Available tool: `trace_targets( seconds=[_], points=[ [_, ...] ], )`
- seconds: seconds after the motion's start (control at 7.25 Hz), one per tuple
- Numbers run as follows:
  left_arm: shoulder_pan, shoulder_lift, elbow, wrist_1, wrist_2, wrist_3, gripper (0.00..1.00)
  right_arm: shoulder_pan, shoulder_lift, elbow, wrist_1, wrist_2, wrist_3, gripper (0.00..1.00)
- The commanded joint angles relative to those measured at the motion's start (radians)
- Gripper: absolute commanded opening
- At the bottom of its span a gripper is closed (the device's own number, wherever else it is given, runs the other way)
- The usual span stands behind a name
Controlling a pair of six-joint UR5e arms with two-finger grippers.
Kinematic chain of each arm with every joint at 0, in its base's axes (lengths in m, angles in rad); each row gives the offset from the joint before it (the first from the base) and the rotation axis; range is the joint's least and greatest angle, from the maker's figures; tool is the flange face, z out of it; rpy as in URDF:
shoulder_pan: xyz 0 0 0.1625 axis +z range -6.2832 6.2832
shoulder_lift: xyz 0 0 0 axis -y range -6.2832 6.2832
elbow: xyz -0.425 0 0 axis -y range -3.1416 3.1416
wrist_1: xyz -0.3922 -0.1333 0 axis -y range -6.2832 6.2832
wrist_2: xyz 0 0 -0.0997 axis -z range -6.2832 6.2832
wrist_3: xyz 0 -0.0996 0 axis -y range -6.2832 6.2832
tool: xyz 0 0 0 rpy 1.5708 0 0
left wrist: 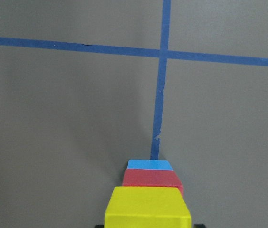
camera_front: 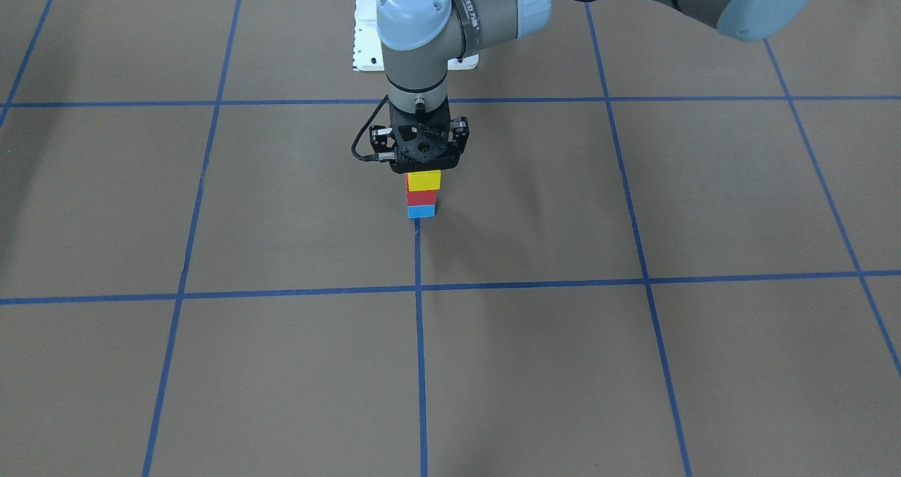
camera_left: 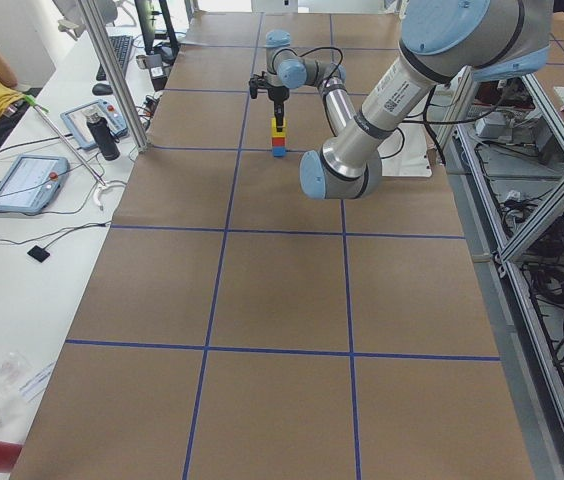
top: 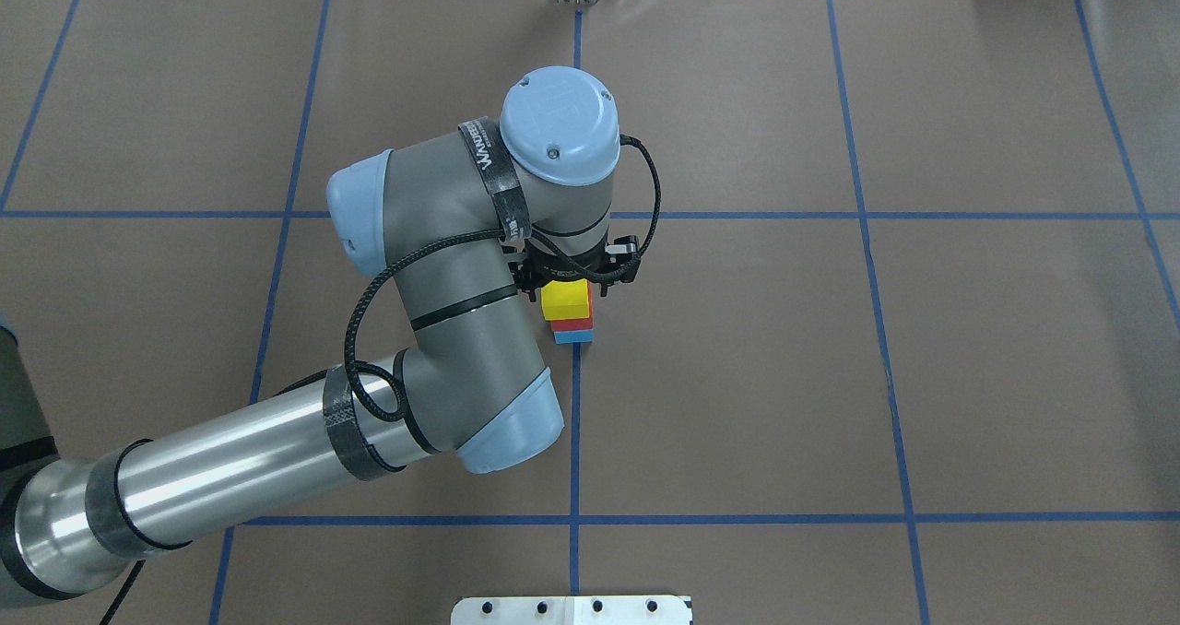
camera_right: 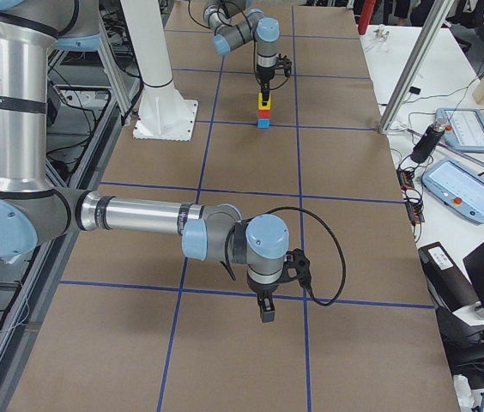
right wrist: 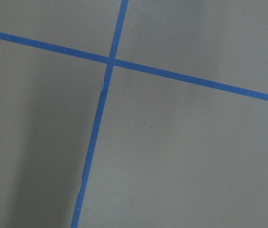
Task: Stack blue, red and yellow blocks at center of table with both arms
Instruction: 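Lower the yellow cube onto the red cube with the left gripper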
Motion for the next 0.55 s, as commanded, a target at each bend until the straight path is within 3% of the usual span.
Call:
trace_targets(
  seconds=[0.0,0.28,0.41],
  points=[
    [0.000,-0.004,-0.022,0.000,-0.005,0.000,1.00,0.000,0.000,-0.001,0.000,0.000,0.001,0.99],
    [-0.035,0.029,-0.164,0.072,-0.021,0.009,0.99,0.000,0.000,0.001,0.000,0.000,0.000,0.99],
    [-0.085,0.083,-0.300,0.173,-0.053,0.129,1.00,0.000,0.000,-0.001,0.000,0.000,0.000,0.99]
  ],
)
